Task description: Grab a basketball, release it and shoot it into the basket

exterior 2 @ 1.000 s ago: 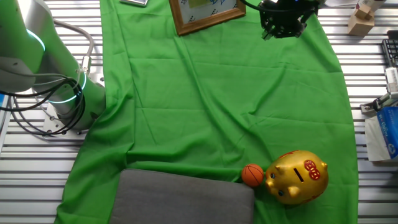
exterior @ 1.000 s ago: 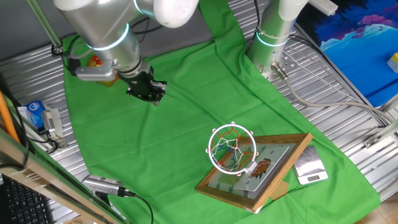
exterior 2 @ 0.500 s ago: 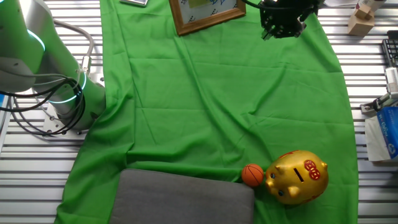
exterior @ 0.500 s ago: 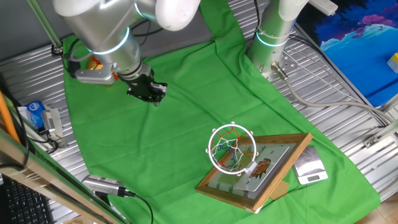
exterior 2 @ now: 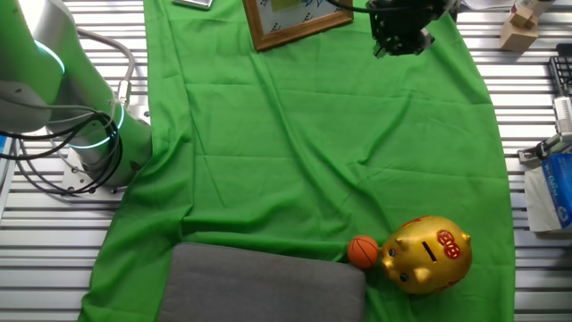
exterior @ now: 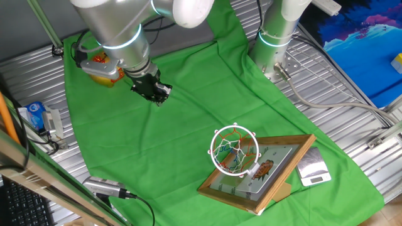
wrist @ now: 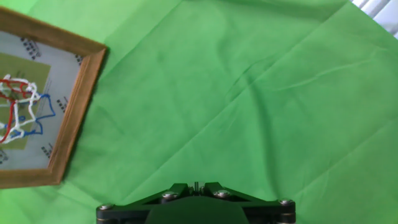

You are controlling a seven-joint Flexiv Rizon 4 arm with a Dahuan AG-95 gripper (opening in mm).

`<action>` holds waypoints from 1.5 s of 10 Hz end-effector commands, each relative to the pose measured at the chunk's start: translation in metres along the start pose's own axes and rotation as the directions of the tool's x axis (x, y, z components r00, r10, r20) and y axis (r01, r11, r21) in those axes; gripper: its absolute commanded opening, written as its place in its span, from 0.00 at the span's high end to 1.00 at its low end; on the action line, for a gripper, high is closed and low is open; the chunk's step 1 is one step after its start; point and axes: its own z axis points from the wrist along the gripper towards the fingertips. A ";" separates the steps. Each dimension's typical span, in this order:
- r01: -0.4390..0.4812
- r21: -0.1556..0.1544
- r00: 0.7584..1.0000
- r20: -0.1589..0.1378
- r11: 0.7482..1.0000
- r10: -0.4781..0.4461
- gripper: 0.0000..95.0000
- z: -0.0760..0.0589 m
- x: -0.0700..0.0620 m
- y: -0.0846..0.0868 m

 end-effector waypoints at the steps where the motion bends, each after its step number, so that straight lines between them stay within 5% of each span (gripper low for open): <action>1: 0.038 0.002 0.999 -0.006 0.999 -0.038 1.00 0.002 0.000 -0.003; 9: 0.104 -0.009 0.995 0.000 0.995 -0.104 1.00 0.031 -0.003 -0.065; 15: 0.060 0.034 0.997 -0.046 0.998 -0.059 1.00 0.036 -0.002 -0.062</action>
